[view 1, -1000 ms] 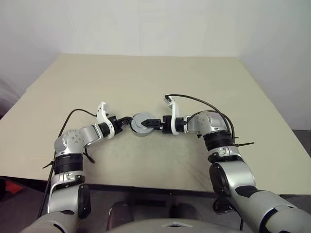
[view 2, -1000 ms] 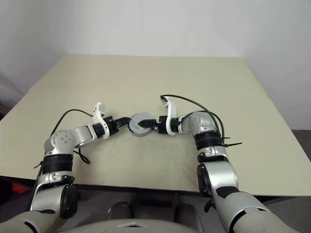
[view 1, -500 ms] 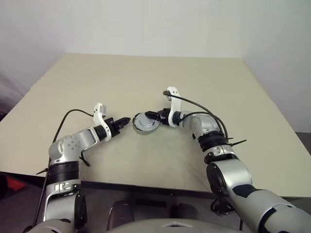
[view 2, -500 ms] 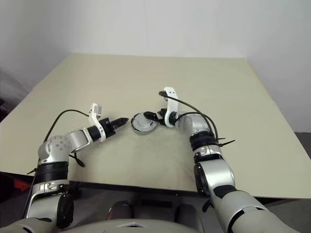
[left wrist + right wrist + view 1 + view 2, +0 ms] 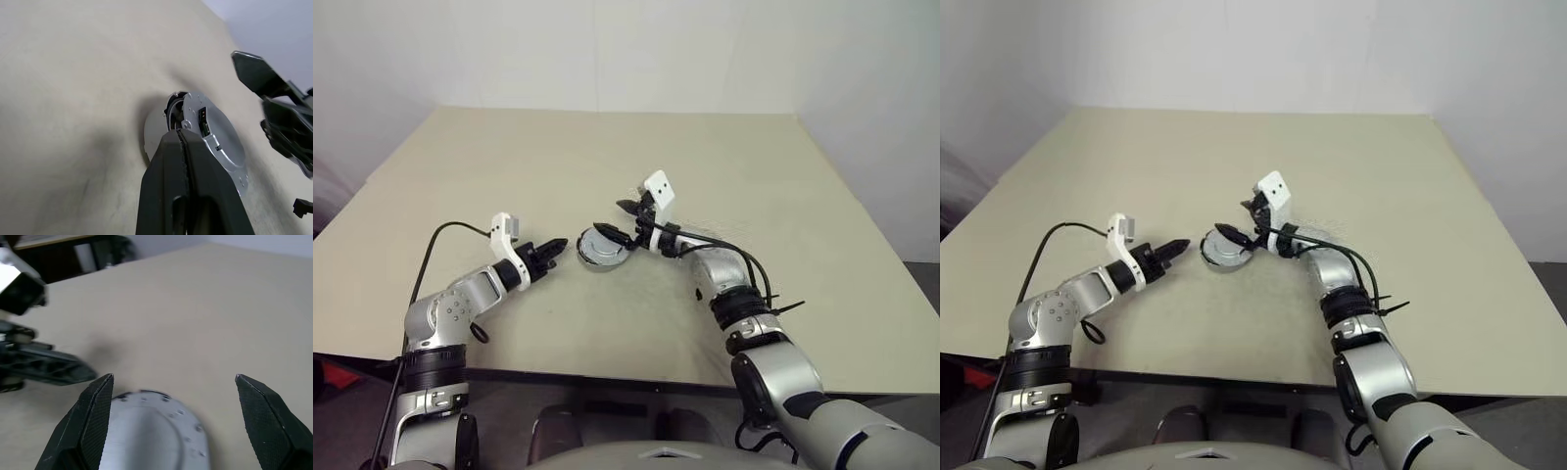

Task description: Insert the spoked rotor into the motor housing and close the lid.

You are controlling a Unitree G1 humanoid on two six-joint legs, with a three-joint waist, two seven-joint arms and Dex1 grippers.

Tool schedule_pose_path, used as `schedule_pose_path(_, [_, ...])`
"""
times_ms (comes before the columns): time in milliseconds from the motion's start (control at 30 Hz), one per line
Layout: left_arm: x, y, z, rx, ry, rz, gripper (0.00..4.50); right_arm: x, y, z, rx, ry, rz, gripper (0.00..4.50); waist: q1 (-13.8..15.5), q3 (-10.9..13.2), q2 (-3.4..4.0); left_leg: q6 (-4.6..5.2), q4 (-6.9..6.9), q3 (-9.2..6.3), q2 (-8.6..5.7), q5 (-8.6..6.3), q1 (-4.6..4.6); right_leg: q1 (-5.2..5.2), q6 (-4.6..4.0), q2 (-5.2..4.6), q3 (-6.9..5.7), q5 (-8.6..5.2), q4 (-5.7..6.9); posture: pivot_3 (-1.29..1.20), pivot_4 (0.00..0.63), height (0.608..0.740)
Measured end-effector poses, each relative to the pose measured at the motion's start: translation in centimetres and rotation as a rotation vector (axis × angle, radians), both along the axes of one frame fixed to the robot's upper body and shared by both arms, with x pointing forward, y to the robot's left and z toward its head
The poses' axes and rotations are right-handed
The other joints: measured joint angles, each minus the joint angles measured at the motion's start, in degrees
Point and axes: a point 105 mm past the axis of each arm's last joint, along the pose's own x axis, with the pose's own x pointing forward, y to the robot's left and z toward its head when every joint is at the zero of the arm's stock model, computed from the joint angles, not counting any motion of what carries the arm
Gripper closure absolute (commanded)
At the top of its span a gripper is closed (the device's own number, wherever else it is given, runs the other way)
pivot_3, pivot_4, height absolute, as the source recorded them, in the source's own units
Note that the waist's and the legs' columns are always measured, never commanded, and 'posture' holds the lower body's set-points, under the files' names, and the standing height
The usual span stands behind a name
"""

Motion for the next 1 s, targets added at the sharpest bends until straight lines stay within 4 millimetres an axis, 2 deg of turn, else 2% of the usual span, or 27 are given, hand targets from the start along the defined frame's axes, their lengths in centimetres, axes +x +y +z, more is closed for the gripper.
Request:
schedule_pose_path(133, [0.0, 0.0, -0.1, 0.008, 0.000, 0.002, 4.50, -1.1, 1.0, -0.3, -0.024, -0.013, 0.083, 0.03, -0.31, 0.00, 0.00, 0.03, 0.06, -0.01, 0.00, -0.01, -0.03, 0.00, 0.00, 0.00, 0.00, 0.00, 0.02, 0.00, 0.000, 0.740])
schedule_pose_path(333, [0.0, 0.0, -0.2, 0.014, -0.004, 0.006, 4.50, -1.7, 2.1, -1.5, -0.051, -0.030, 0.109, 0.03, -0.55, -0.01, -0.01, 0.03, 0.09, -0.01, 0.01, -0.02, -0.01, 0.01, -0.01, 0.00, 0.00, 0.00, 0.05, 0.00, 0.000, 0.740])
schedule_pose_path(400, [0.0, 0.1, -0.2, 0.015, -0.003, 0.007, 4.50, -1.8, 2.1, -2.6, -0.077, -0.008, 0.108, 0.03, -0.53, -0.01, -0.01, 0.04, 0.13, -0.01, 0.01, -0.02, -0.03, 0.00, -0.01, -0.01, 0.00, 0.00, 0.05, 0.00, 0.000, 0.740])
schedule_pose_path(1000, [0.0, 0.3, -0.3, 0.023, 0.003, 0.019, 4.50, -1.1, 1.5, -3.6, -0.116, -0.020, 0.084, 0.03, -0.58, -0.01, -0.02, 0.16, 0.36, -0.02, 0.03, -0.09, 0.03, 0.09, -0.02, -0.01, 0.03, 0.01, 0.25, 0.00, 0.000, 0.740])
